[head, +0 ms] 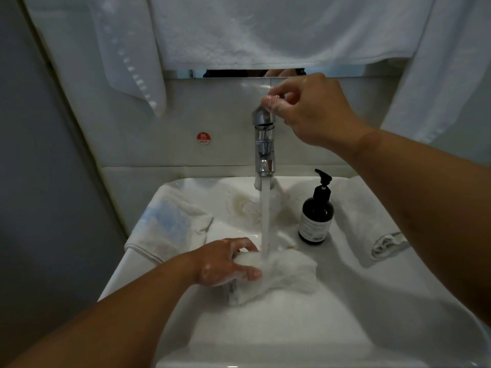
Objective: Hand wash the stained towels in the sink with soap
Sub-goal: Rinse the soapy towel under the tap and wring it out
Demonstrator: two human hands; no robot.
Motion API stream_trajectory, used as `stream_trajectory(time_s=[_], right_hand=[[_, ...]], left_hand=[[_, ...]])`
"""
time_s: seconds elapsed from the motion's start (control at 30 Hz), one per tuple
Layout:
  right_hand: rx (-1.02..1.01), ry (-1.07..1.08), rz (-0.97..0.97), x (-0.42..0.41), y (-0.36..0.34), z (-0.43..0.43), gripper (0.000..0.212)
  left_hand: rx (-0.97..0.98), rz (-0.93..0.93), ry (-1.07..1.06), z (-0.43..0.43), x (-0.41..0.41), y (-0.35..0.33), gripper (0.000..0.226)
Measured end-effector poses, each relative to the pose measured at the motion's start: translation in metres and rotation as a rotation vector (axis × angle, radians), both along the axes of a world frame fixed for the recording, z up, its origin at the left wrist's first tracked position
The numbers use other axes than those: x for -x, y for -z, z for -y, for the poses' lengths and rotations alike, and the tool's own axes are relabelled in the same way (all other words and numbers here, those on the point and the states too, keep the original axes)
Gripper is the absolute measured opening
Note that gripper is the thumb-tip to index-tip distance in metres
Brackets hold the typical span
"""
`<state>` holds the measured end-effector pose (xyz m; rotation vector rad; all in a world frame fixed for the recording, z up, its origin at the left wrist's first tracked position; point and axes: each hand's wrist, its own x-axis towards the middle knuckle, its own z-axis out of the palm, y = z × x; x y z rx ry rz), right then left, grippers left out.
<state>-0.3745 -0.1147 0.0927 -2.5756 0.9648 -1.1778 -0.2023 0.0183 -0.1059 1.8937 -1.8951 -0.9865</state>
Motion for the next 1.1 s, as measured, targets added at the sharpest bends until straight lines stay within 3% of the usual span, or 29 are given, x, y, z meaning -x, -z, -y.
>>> stream_trajectory(time_s=[0.13, 0.27, 0.33, 0.4, 0.47, 0.5, 0.57, 0.63, 0.7, 0.8, 0.83, 0.93, 1.0, 1.1], right_hand=[[-0.030, 0.079, 0.086, 0.000, 0.002, 0.000, 0.040], [-0.061, 0.104, 0.178, 0.017, 0.047, -0.021, 0.024], [-0.118, 0.053, -0.036, 0.032, 0.085, -0.035, 0.021], [-0.300, -0.043, -0.452, 0.046, 0.119, -0.048, 0.020], [-0.478, -0.139, -0.854, 0.057, 0.141, -0.056, 0.055], [-0.544, -0.170, -0.965, 0.063, 0.148, -0.058, 0.072], [-0.612, -0.242, -1.028, 0.065, 0.157, -0.060, 0.078], [-0.584, -0.282, -0.979, 0.066, 0.164, -0.061, 0.066], [-0.494, -0.285, -0.935, 0.064, 0.168, -0.060, 0.058], [-0.285, -0.314, -0.782, 0.053, 0.165, -0.058, 0.059], [-0.244, -0.326, -0.723, 0.047, 0.163, -0.056, 0.062], [-0.145, -0.363, -0.580, 0.029, 0.162, -0.057, 0.072], [-0.193, -0.352, -0.479, 0.019, 0.165, -0.055, 0.084], [-0.586, -0.211, -0.193, 0.011, 0.166, -0.054, 0.081]], left_hand=[[0.001, 0.015, -0.009, -0.001, 0.004, -0.002, 0.043], [0.016, 0.013, -0.007, 0.000, 0.008, -0.003, 0.044], [0.029, -0.004, 0.013, 0.000, 0.011, -0.002, 0.047], [0.044, -0.046, 0.039, -0.001, 0.015, -0.001, 0.050], [0.044, -0.063, 0.066, -0.002, 0.020, -0.004, 0.039], [0.044, -0.047, 0.084, -0.003, 0.024, -0.006, 0.030], [0.041, 0.004, 0.112, -0.004, 0.029, -0.010, 0.026], [-0.007, 0.047, 0.100, -0.004, 0.034, -0.013, 0.039], [-0.087, 0.069, 0.063, -0.003, 0.033, -0.014, 0.070], [-0.170, -0.053, -0.003, -0.004, 0.026, -0.014, 0.090], [-0.176, -0.140, -0.036, -0.005, 0.022, -0.015, 0.089], [-0.127, -0.398, -0.130, -0.010, 0.013, -0.018, 0.056], [-0.022, -0.442, -0.199, -0.009, 0.007, -0.017, 0.058], [0.133, -0.495, -0.291, -0.006, 0.003, -0.016, 0.075]])
